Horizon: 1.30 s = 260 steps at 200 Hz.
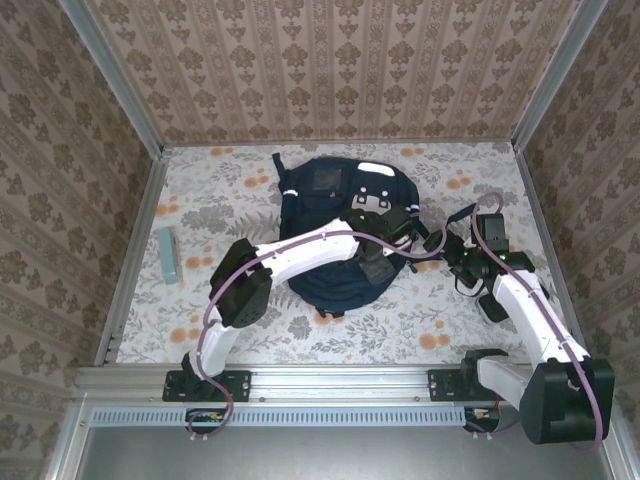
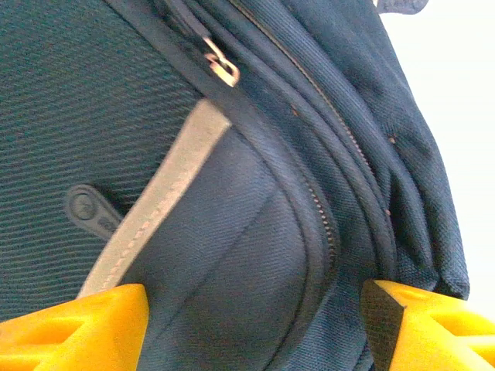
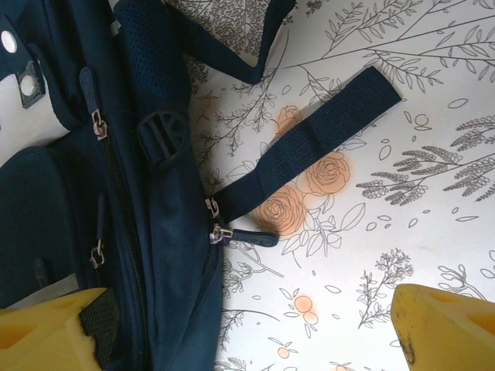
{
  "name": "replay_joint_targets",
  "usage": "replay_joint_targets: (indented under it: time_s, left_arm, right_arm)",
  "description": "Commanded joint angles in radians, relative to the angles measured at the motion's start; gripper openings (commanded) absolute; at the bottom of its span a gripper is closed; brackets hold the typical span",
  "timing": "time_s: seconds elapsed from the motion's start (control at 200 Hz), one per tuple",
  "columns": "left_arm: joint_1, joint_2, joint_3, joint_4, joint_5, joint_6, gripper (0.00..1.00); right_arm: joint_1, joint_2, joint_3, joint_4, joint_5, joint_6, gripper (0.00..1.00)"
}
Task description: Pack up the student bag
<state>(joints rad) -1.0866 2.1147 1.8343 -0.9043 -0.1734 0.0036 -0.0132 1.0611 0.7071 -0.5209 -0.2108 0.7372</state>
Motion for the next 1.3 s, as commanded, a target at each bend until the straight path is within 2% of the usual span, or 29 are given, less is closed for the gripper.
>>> replay_joint_targets:
  time_s: [0.0, 0.14, 0.39, 0.485, 0.66, 0.955, 1.175, 1.295]
  left_arm:
    - [0.0, -0.019, -0.02, -0.005, 0.058, 0.042, 0.74]
    - [0.013, -0.006, -0.021, 0.009, -0.011, 0.02, 0.65]
    - [0.038, -0.08, -0.076, 0.091, -0.064, 0.016, 0.34]
    - [0.039, -0.136, -0.134, 0.152, -0.076, 0.037, 0.27]
    - [0.047, -0.221, -0.229, 0.239, -0.111, 0.045, 0.14]
    - [0.053, -0.307, -0.325, 0.319, -0.121, 0.044, 0.09]
    - [0.054, -0.324, -0.349, 0.329, -0.113, 0.027, 0.08]
    - [0.052, -0.325, -0.354, 0.326, -0.107, 0.021, 0.08]
  right_arm:
    - [-0.004, 0.01, -0.011, 0.019, -0.033, 0.009, 0.92]
    - [-0.004, 0.011, -0.014, 0.022, -0.038, 0.011, 0.92]
    - [-0.004, 0.026, -0.002, 0.032, -0.057, 0.001, 0.9]
    - [0.002, 0.05, 0.019, 0.05, -0.09, -0.011, 0.86]
    - [0.056, 0.16, 0.112, 0.085, -0.144, -0.046, 0.71]
    - [0.163, 0.476, 0.371, 0.07, -0.095, -0.08, 0.5]
    - [0.189, 0.7, 0.591, 0.009, -0.041, -0.111, 0.35]
    - [0.192, 0.775, 0.666, -0.011, 0.017, -0.124, 0.27]
